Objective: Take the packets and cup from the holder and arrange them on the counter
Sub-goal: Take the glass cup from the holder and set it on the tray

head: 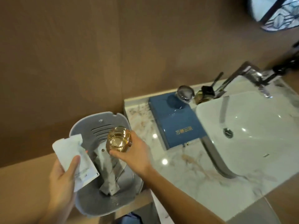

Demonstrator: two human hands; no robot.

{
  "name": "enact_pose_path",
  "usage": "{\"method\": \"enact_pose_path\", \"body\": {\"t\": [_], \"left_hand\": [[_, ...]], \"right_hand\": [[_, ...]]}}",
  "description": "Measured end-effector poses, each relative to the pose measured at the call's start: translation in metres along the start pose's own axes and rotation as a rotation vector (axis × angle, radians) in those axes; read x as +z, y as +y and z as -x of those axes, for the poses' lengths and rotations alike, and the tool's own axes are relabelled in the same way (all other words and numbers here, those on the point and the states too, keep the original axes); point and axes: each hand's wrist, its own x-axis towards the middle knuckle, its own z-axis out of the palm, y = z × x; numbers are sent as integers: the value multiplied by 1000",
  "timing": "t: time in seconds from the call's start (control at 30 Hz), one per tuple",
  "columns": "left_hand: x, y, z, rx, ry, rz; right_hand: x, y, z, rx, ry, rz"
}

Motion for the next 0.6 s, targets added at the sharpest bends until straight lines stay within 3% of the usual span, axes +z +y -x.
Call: {"method": "enact_pose_path", "body": {"t": [0.3, 0.6], "left_hand": [[83, 24, 75, -81, -63, -27], [129, 13, 105, -183, -25, -56]], "right_hand": [[-159, -6, -8, 39, 278, -14], [-199, 34, -27, 171, 344, -48]]}}
